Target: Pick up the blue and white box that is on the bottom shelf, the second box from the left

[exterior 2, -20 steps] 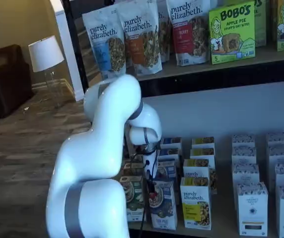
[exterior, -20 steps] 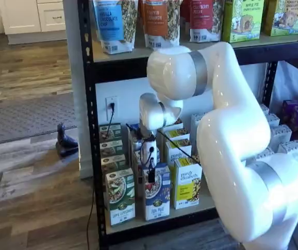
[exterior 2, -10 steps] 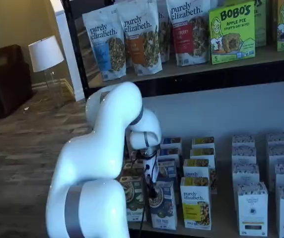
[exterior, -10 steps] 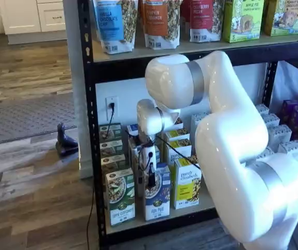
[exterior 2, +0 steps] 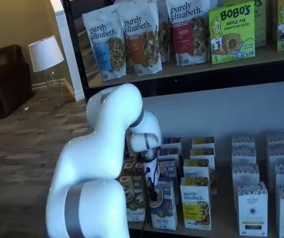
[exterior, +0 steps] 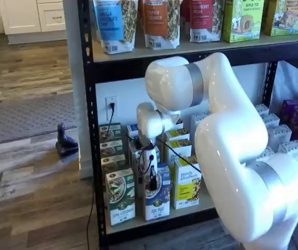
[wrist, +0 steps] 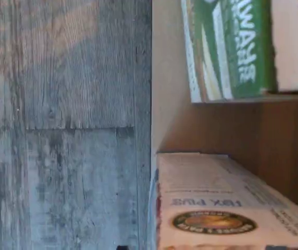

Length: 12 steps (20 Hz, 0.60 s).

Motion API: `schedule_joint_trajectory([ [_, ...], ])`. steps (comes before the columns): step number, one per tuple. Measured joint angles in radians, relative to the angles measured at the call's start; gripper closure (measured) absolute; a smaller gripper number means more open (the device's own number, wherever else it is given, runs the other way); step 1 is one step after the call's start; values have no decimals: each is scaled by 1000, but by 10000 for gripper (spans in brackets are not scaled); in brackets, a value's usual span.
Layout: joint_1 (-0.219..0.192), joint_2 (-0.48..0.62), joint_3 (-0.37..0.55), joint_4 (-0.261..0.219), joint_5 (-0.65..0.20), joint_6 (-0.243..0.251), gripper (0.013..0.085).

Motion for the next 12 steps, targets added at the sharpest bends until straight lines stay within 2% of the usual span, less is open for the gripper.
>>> schedule_joint_trajectory([
  [11, -12, -11, 27, 11, -24, -20, 130],
  [12, -13, -13, 29, 9, -26, -20, 170],
])
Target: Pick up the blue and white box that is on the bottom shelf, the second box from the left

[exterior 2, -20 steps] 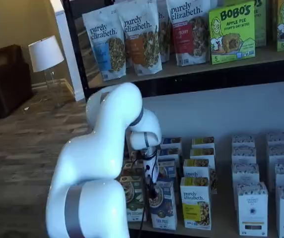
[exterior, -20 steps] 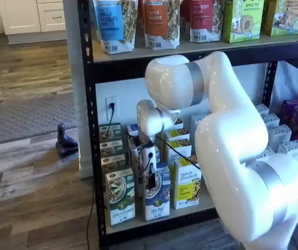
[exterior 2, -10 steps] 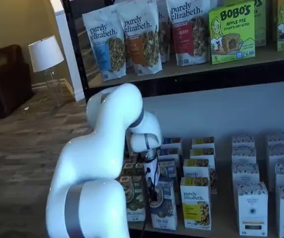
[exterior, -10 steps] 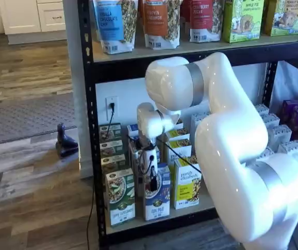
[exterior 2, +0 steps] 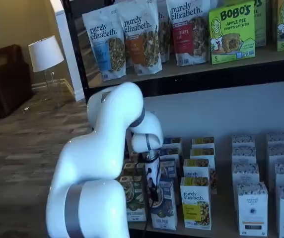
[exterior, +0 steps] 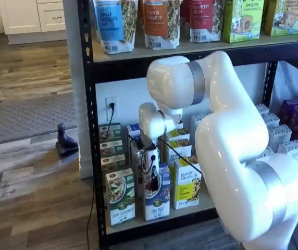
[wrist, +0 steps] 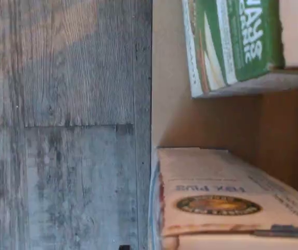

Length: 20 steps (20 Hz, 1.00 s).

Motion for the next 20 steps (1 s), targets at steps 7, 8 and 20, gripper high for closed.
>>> schedule_joint_trajectory([
  [7, -1, -6, 15, -7, -10, 5, 330],
  [8, -1, -7, 16, -9, -10, 7, 330],
  [20, -1, -17, 44, -24, -27, 19, 490],
])
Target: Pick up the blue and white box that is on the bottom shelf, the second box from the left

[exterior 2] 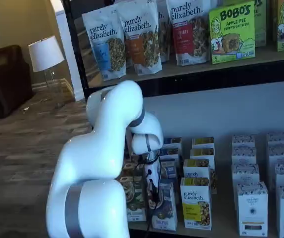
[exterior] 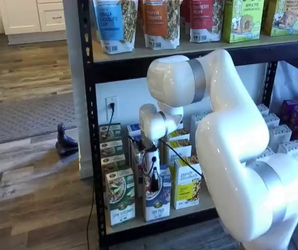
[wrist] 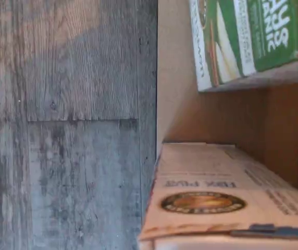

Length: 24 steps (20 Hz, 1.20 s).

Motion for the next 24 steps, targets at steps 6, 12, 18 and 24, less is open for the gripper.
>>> schedule_joint_trajectory([
  [6, -2, -18, 32, -14, -24, 10, 490],
  [12, -1, -76, 117, -8, -65, 7, 490],
  [18, 16, -167, 249, -32, -99, 46, 490],
  [24, 36, -284, 419, -53, -166, 87, 490],
])
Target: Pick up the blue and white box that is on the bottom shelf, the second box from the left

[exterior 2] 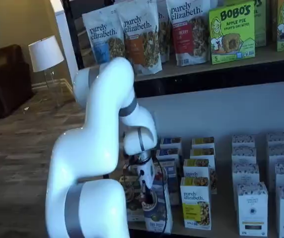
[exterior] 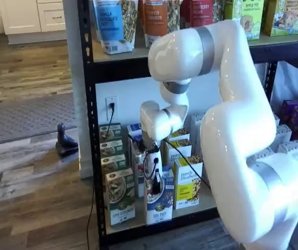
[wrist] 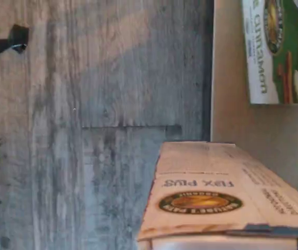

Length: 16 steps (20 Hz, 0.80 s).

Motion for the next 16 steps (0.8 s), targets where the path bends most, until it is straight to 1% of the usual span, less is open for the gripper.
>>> schedule_joint_trajectory([
  [3, 4, -59, 77, -13, -23, 17, 490],
  [11, 14, -195, 240, -58, -52, 70, 490],
  [16, 9, -306, 362, -96, -76, 99, 490],
])
